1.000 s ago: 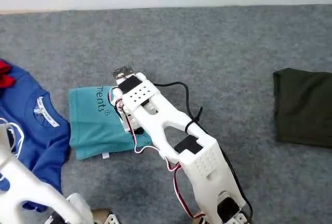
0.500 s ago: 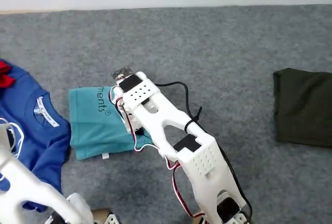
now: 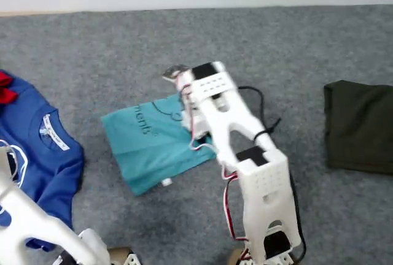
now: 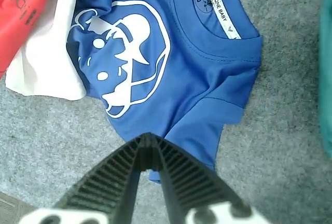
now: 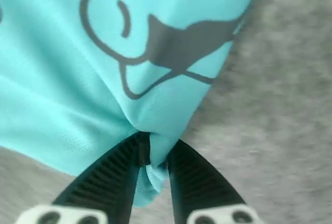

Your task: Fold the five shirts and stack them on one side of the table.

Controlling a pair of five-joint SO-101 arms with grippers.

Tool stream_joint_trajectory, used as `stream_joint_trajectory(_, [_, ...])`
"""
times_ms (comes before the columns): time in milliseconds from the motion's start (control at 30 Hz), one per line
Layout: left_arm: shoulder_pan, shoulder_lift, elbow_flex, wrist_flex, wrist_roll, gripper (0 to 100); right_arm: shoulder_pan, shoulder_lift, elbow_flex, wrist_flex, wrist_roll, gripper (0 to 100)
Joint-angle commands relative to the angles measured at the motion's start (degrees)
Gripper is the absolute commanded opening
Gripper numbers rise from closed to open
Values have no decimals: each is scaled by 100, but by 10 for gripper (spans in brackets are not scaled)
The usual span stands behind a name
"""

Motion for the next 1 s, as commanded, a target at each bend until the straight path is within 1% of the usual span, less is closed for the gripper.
stream_joint_trajectory(0, [18,-167,-57,-62,-26,4,505,-418,-88,-66,1240,10])
stream_joint_trajectory(133, [18,-167,-57,-62,-26,4,945,-418,-88,-532,2295,10])
stream_joint_trajectory(267, [18,-167,-57,-53,-26,4,1191,-418,-88,-1200,3262,9])
stream_joint_trajectory(333, [18,-167,-57,-53,-26,4,1253,-418,-88,-1613,3675,9])
stream_joint_trajectory(533, [18,-167,-57,-26,-35,4,1182,-409,-88,-2800,4598,9])
stream_joint_trajectory(667, [18,-167,-57,-26,-35,4,998,-207,-79,-3398,5020,9])
stream_joint_trajectory(733, [18,-167,-57,-26,-35,4,919,-48,-79,-3688,5108,9])
stream_joint_trajectory(867, [18,-167,-57,-26,-53,4,857,163,-79,-4145,5099,13])
stream_joint_trajectory(900, [18,-167,-57,-26,-53,4,848,127,-79,-4127,5081,24])
stream_joint_trajectory(967, [18,-167,-57,-26,-53,4,840,4,-79,-4022,4914,77])
